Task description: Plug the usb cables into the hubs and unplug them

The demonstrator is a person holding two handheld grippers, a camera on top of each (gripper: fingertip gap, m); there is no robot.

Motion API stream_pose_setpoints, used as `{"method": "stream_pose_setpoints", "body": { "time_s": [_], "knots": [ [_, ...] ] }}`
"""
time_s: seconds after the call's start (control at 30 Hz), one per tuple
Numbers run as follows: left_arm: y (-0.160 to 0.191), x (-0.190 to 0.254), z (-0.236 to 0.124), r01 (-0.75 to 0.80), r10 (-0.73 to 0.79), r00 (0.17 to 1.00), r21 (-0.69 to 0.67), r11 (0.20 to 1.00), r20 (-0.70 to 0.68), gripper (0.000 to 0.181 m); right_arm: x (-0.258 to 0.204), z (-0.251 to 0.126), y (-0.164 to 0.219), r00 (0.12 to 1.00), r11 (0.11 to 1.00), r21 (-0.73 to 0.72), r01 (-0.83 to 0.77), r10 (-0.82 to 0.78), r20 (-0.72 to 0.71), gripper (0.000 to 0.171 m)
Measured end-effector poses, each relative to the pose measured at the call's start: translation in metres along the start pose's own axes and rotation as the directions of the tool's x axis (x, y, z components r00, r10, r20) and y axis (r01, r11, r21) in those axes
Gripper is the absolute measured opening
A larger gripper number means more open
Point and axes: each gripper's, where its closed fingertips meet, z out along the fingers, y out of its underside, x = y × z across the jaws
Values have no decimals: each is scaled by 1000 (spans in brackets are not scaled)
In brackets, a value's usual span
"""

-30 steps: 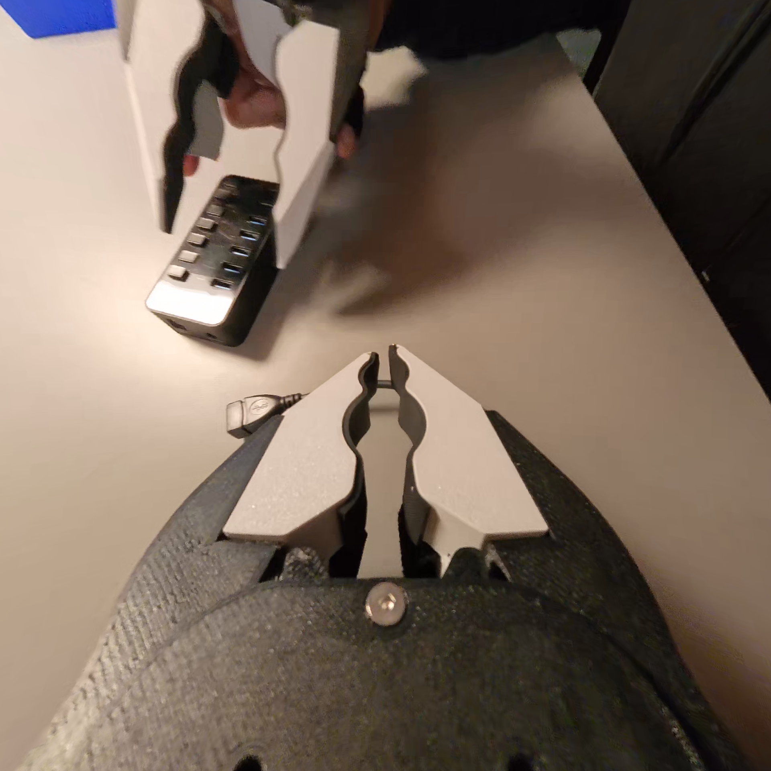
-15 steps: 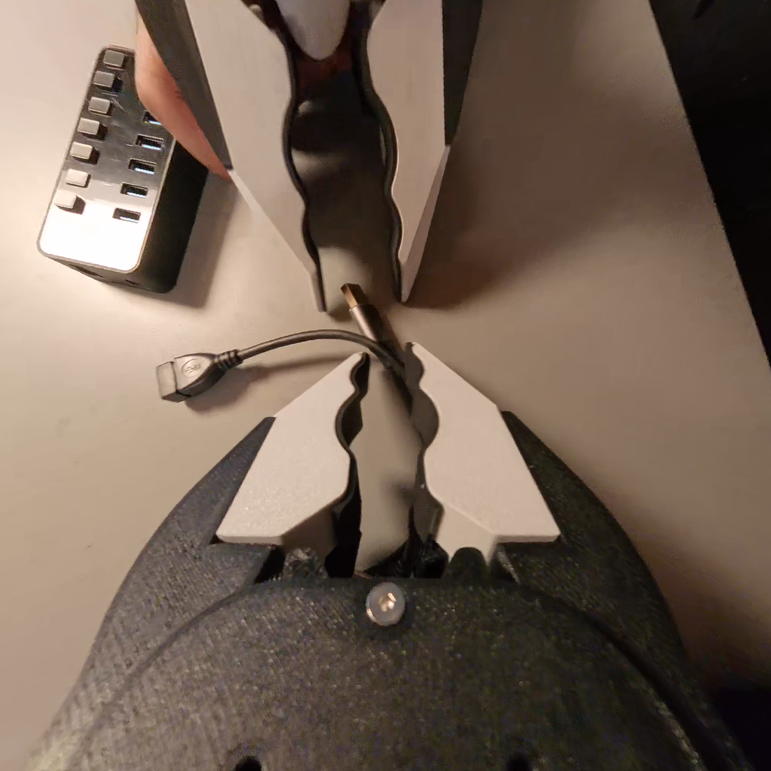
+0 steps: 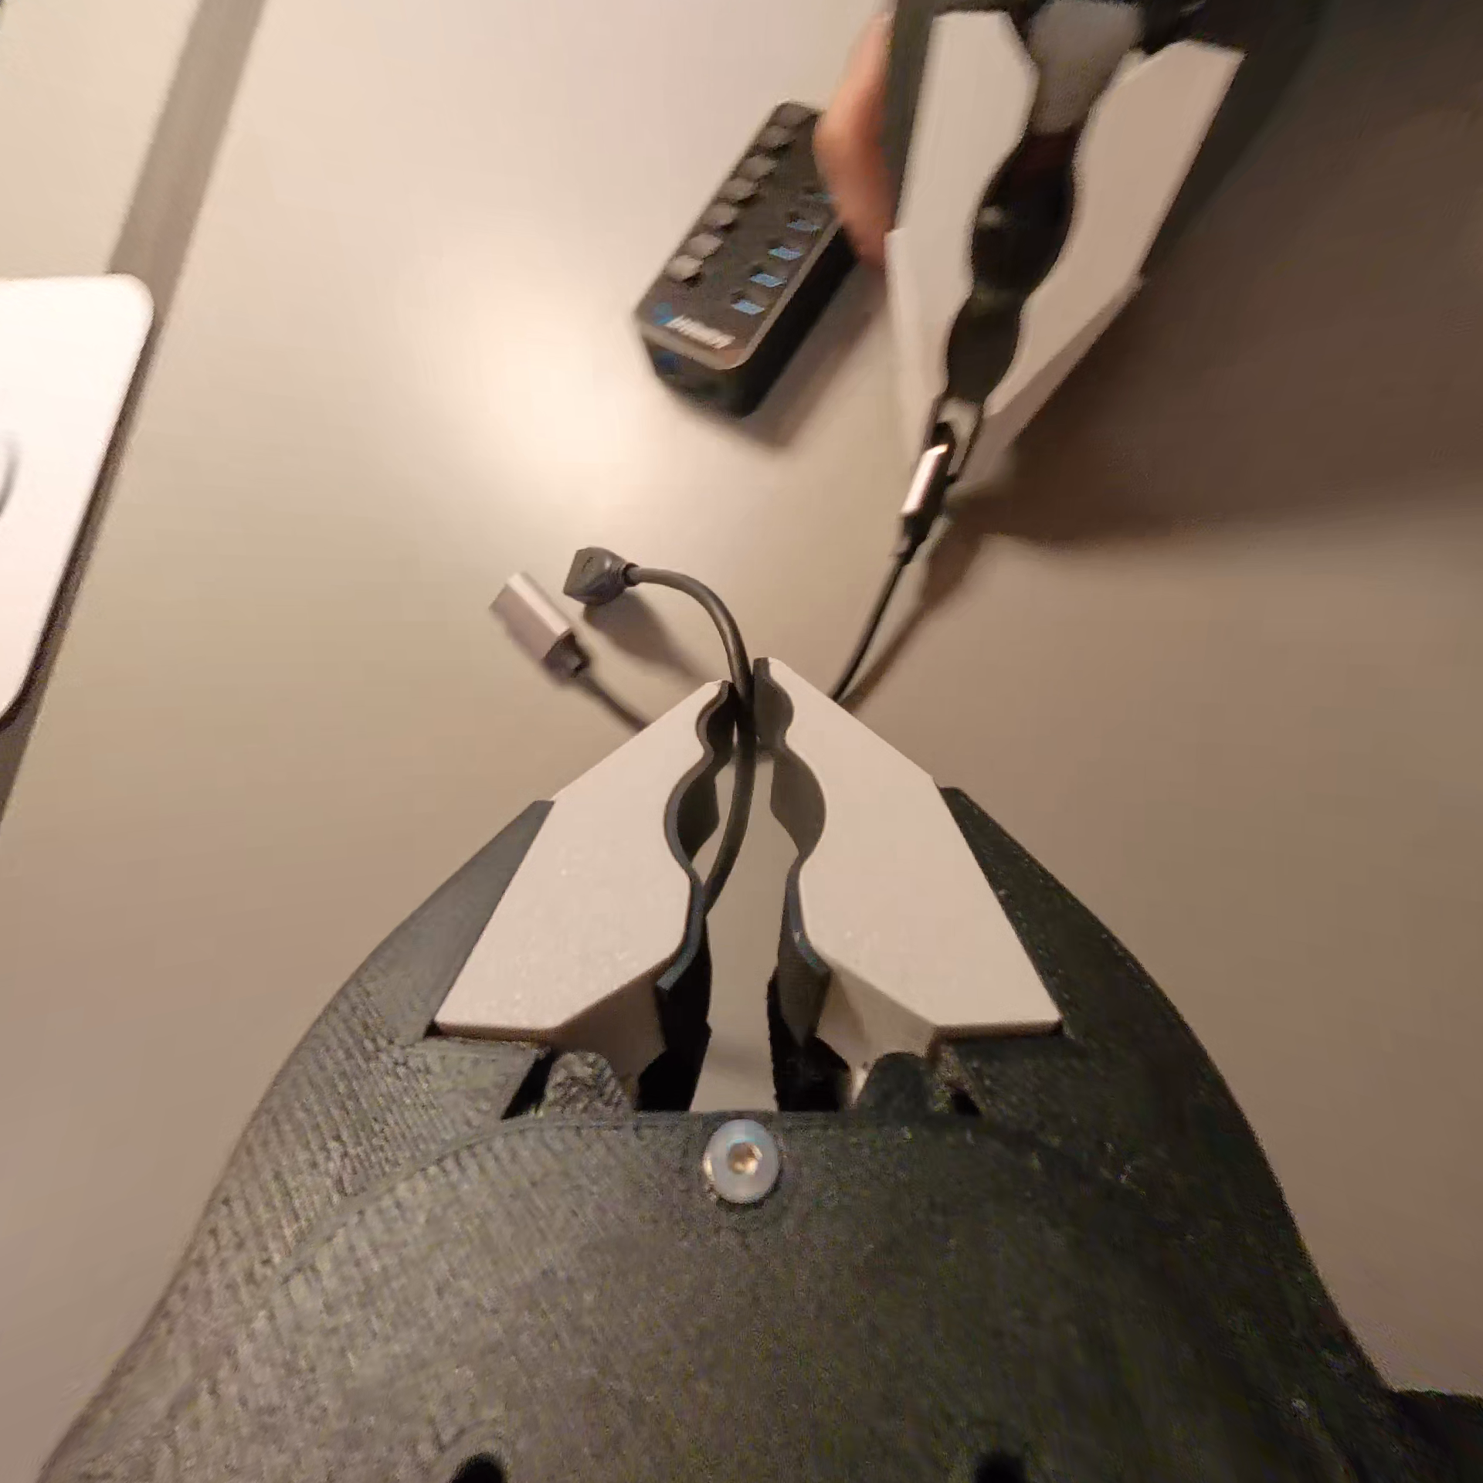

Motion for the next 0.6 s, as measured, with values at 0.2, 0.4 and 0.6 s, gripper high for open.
{"method": "stream_pose_setpoints", "body": {
  "time_s": [0.2, 0.4, 0.6],
  "knots": [
    [15, -22, -29, 78, -81, 996, 66, 995, 46, 7, 6, -4, 3, 999, 1000, -8, 27, -28, -37, 9],
    [2, 3, -62, 76, -44, 991, 252, 965, -129, 7, 12, -5, 7, 997, 999, -18, 36, -37, -68, 8],
    [34, 57, -57, 110, -55, 902, 106, 988, -427, 7, 17, -10, 1, 996, 999, 18, 27, -25, -90, 8]
  ]
}}
